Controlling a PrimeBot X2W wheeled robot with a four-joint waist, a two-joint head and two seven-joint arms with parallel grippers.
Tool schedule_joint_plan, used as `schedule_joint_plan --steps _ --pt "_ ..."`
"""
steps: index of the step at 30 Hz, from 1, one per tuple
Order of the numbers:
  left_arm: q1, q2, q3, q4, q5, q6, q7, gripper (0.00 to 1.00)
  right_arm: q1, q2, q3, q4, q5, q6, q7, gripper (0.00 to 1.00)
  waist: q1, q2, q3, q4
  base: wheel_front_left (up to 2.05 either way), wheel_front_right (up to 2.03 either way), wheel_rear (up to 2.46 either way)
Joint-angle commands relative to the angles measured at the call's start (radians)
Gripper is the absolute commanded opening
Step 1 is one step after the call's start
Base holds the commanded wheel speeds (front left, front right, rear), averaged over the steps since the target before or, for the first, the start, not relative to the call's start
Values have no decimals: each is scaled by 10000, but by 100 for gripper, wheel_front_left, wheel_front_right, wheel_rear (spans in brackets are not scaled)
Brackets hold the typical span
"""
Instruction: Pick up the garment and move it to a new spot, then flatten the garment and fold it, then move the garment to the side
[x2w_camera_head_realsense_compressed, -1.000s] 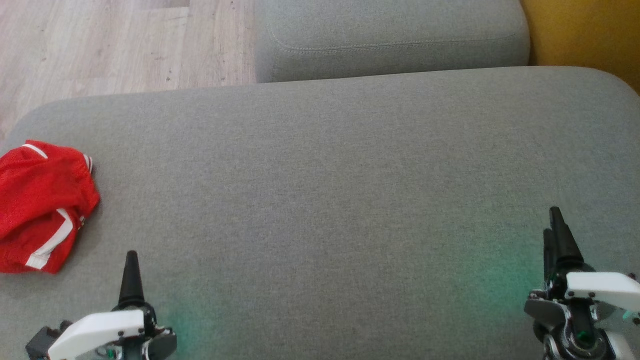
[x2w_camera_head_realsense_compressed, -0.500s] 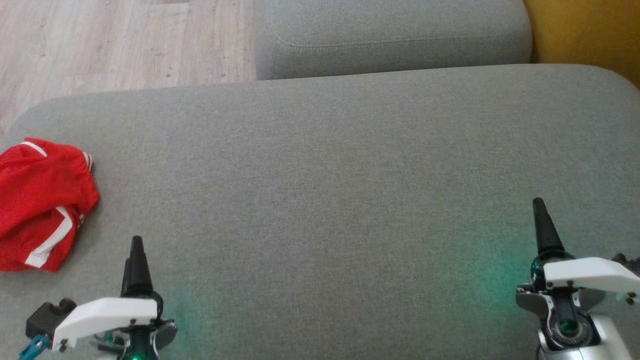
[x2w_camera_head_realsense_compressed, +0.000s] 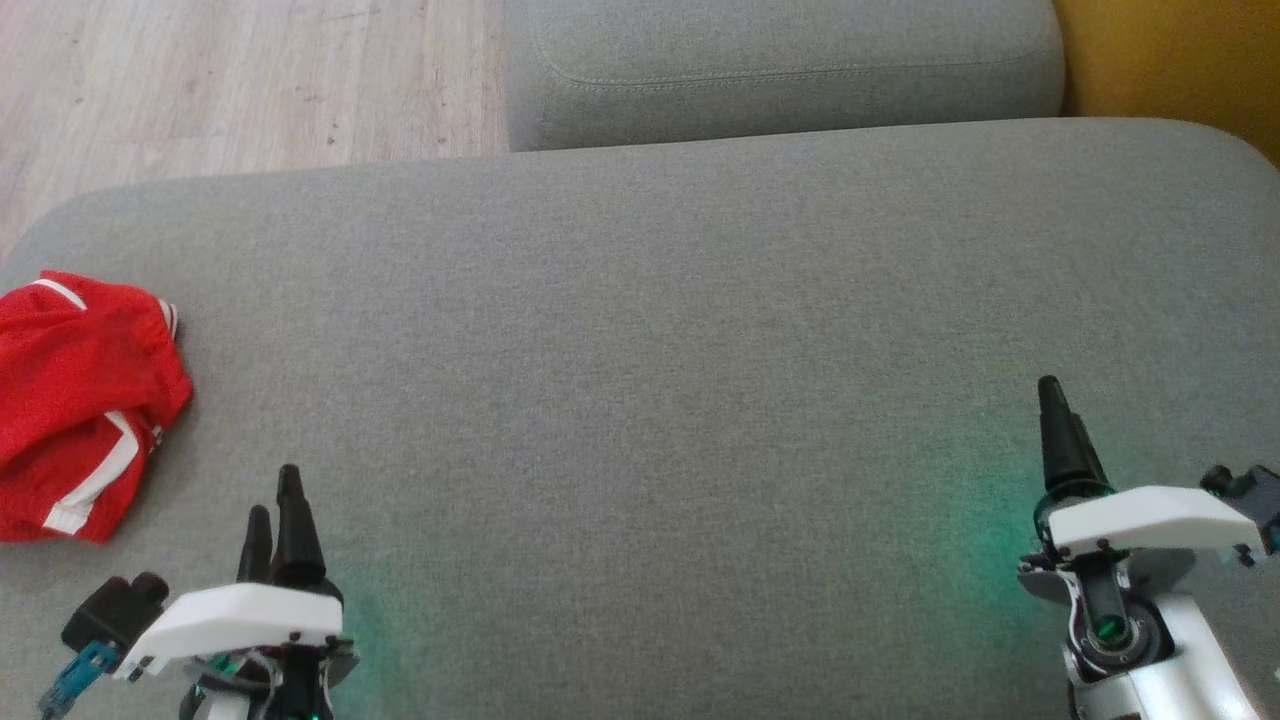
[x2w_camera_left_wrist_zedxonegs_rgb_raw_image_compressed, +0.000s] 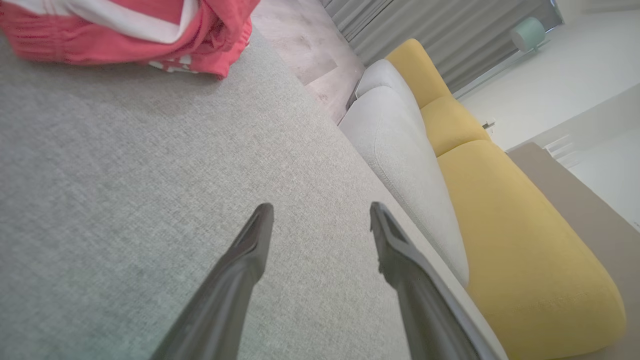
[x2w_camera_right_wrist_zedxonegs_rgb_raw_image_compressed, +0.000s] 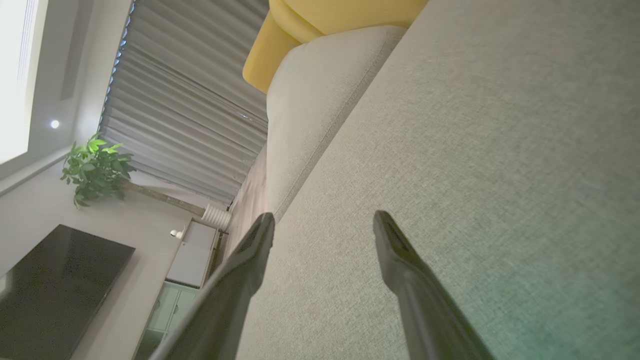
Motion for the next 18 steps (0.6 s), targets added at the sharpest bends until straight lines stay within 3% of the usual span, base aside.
schedule_joint_plan --steps 1,18 --pt "-600 256 89 -234 352 31 -140 100 -680 -248 179 -227 -343 -3 -139 100 0 0 4 -1 0 0 0" --pt "-478 207 -135 32 2426 241 -639 100 -802 -360 472 288 -2574 -4 -640 100 0 0 2 40 0 0 0"
